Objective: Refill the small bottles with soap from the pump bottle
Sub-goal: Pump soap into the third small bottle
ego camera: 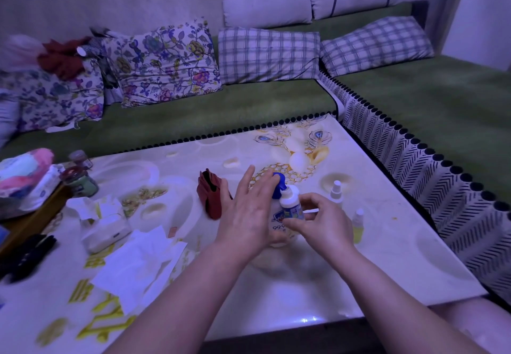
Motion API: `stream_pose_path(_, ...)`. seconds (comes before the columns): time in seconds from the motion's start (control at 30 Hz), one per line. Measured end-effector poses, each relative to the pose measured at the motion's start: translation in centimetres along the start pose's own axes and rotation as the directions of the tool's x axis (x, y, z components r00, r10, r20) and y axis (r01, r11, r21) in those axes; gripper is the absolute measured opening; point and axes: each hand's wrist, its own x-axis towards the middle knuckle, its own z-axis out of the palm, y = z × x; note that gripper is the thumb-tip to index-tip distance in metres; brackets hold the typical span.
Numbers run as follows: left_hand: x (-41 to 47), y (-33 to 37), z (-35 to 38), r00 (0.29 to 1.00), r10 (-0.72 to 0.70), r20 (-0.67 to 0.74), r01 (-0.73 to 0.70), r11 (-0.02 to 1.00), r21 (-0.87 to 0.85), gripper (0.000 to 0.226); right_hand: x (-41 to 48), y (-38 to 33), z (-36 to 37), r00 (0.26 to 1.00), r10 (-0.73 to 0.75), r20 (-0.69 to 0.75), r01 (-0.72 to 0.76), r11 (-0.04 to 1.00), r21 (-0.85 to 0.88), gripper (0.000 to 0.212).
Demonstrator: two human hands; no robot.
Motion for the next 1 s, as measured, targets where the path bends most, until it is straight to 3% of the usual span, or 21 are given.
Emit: stream_pose_path(1.0, 0.06, 0.16, -0.21, 1.000, -0.028, 0.001, 0.028, 0.999, -0.038, 0.117, 0.19, -0.60, -0.24, 1.000, -0.008, -0.025, 0.009, 1.000, 0.026, 0.032)
